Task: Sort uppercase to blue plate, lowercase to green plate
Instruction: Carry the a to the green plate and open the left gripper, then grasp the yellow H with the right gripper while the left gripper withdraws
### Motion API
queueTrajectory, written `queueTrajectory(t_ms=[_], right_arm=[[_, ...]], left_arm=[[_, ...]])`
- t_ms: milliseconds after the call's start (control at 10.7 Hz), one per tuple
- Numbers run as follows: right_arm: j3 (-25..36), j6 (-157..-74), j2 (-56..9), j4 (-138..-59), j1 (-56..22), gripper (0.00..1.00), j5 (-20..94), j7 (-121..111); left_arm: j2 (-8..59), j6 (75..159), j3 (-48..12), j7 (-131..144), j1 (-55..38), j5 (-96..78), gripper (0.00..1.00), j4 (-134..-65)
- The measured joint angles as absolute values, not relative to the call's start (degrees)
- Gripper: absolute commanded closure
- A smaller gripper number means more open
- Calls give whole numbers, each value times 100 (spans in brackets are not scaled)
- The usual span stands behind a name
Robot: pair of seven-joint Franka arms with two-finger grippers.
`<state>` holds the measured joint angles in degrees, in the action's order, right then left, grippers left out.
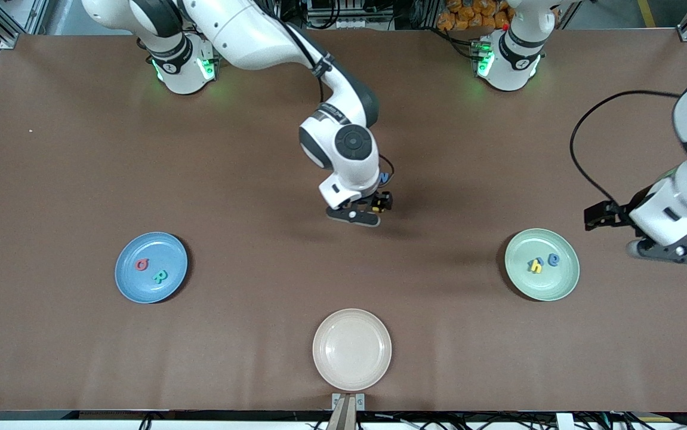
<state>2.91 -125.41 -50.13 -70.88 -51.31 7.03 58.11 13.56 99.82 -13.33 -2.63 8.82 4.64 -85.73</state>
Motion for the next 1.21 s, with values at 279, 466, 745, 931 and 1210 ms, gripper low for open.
queueTrajectory(t_ms=[279, 466, 745, 931, 1210], right_arm=[[305, -12750, -5374, -6938, -5407, 0, 699, 5812], [335, -12776, -5575, -6888, -5459, 0, 697, 5812], [356, -12784, -5667, -6839, -5473, 0, 697, 5812], [375, -12892, -5699, -6823, -5476, 0, 697, 5812], [387, -13006, -5790, -6815, -5507, 0, 693, 5812]], left_arm=[[636, 9703, -1130, -209, 655, 341, 0, -8559], [508, 9564, -931, -210, 645, 285, 0, -8571], [506, 9458, -732, -212, 646, 24, 0, -8579], [503, 9416, -722, -212, 644, 20, 0, -8582], [501, 9322, -665, -212, 644, 20, 0, -8590]])
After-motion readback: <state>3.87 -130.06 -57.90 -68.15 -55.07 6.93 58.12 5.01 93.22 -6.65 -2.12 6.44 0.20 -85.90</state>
